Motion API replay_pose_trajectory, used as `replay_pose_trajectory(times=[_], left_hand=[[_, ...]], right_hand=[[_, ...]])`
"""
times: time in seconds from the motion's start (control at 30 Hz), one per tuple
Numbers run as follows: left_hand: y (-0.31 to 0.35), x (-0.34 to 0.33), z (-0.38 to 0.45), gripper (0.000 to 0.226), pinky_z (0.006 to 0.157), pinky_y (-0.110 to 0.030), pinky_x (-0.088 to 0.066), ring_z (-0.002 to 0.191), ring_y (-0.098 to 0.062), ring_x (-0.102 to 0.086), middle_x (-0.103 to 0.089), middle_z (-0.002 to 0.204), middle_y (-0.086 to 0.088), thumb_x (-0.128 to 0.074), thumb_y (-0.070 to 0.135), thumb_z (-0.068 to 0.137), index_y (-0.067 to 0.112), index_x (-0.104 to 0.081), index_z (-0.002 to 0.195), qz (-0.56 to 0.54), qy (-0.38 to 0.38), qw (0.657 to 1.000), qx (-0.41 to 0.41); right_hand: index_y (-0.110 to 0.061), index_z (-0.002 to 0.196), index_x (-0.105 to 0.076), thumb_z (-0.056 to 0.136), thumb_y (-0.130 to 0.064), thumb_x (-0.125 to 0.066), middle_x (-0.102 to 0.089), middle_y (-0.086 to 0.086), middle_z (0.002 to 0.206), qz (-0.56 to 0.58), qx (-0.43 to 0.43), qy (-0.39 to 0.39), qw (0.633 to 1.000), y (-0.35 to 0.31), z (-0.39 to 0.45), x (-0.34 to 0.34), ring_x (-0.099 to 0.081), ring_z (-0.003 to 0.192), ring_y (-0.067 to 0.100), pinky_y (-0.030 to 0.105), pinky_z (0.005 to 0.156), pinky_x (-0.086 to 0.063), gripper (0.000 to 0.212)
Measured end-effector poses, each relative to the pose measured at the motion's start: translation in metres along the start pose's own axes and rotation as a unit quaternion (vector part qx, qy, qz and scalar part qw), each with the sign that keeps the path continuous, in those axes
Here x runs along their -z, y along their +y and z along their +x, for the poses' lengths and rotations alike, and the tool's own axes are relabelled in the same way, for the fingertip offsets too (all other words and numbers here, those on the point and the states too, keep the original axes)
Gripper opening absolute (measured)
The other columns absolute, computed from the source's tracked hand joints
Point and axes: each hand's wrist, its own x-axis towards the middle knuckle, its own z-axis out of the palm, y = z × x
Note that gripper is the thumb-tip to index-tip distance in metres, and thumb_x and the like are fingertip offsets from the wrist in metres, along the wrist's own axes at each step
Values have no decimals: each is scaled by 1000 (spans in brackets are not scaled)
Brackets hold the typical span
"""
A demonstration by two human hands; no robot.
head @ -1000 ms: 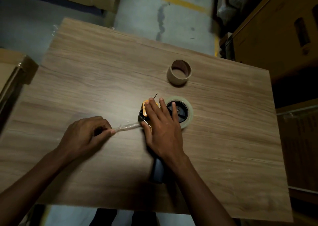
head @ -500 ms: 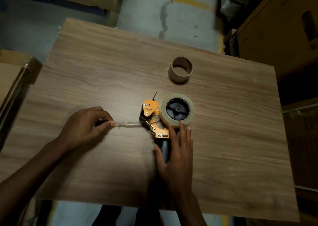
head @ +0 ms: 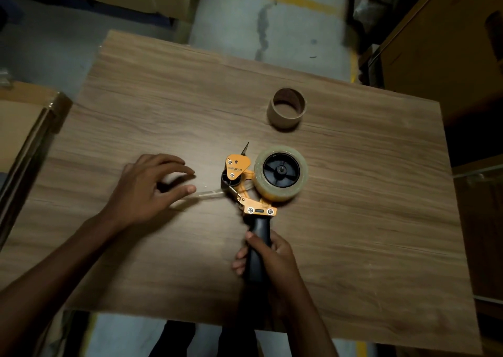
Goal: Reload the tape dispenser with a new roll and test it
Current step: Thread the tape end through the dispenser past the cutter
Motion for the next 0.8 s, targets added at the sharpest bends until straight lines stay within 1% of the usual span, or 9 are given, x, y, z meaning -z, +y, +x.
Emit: replay_pose_trajectory(times=[0.07, 0.17, 0.23, 0.3, 0.37, 0.43, 0.53, 0.67, 0.8], left_hand=[[-1, -1, 4, 45, 103, -53, -46, 123, -9, -56, -65, 125, 27, -59, 75, 86, 46, -78, 115, -3, 0, 1000, -1], [1, -1, 9, 43, 103, -52, -46, 122, -10, -56, -68, 124, 24, -58, 74, 87, 46, -78, 113, -3, 0, 1000, 5], [4, 0, 12, 41, 102, -52, -47, 120, -10, -57, -68, 123, 23, -57, 73, 89, 47, -79, 112, -8, -9, 1000, 3], [6, -1, 12, 42, 102, -53, -46, 120, -9, -58, -69, 123, 25, -55, 75, 91, 48, -77, 114, -17, -28, 999, -15], [7, -5, 9, 52, 104, -53, -44, 122, -4, -57, -69, 123, 28, -52, 83, 89, 48, -76, 118, -18, -54, 998, -40], [11, -9, 4, 57, 104, -51, -42, 122, 0, -56, -69, 122, 32, -53, 88, 85, 48, -76, 119, -21, -70, 996, -53], [13, -14, 0, 44, 99, -54, -47, 116, -1, -63, -72, 114, 32, -65, 81, 83, 47, -80, 106, -51, -59, 994, -71], [9, -15, 2, 23, 88, -54, -54, 104, -3, -70, -78, 101, 26, -76, 61, 87, 40, -83, 96, -77, -49, 991, -99], [11, -14, 5, 20, 83, -48, -56, 97, -3, -71, -79, 98, 23, -77, 53, 88, 36, -84, 96, -77, -42, 990, -108]], right_hand=[[-1, 110, -60, 102, -5, -57, -67, 17, 71, 44, -35, -106, 993, -7, -3, 1, -66, 51, 27, 30, 47, -52, 10], [-6, 122, -62, 99, -5, -54, -54, 11, 64, 91, -18, -177, 980, -13, -5, 0, -51, 40, 18, 26, 41, -44, 25], [-8, 129, -62, 101, -11, -56, -43, 9, 61, 113, -5, -186, 976, -10, -2, 0, -43, 38, 16, 26, 41, -41, 29], [-8, 133, -61, 104, -24, -57, -39, 8, 59, 124, 0, -194, 973, -4, 0, 1, -42, 37, 15, 26, 43, -42, 34], [-8, 130, -63, 105, -39, -54, -39, 8, 57, 139, -7, -198, 970, 1, 3, 2, -42, 36, 16, 26, 43, -42, 40], [-9, 127, -63, 105, -46, -50, -40, 8, 55, 146, -18, -198, 969, 3, 4, 0, -42, 34, 17, 26, 42, -41, 45], [-6, 125, -65, 102, -41, -53, -39, 8, 56, 130, -13, -184, 974, 6, 6, -3, -41, 36, 17, 26, 44, -41, 44], [-7, 111, -60, 102, -29, -56, -43, 7, 62, 140, -2, -193, 971, 7, 6, -7, -44, 41, 16, 27, 45, -43, 24], [-9, 117, -52, 103, -14, -56, -50, 9, 72, 175, -7, -214, 961, 6, 6, -11, -50, 48, 17, 30, 48, -46, 15]])
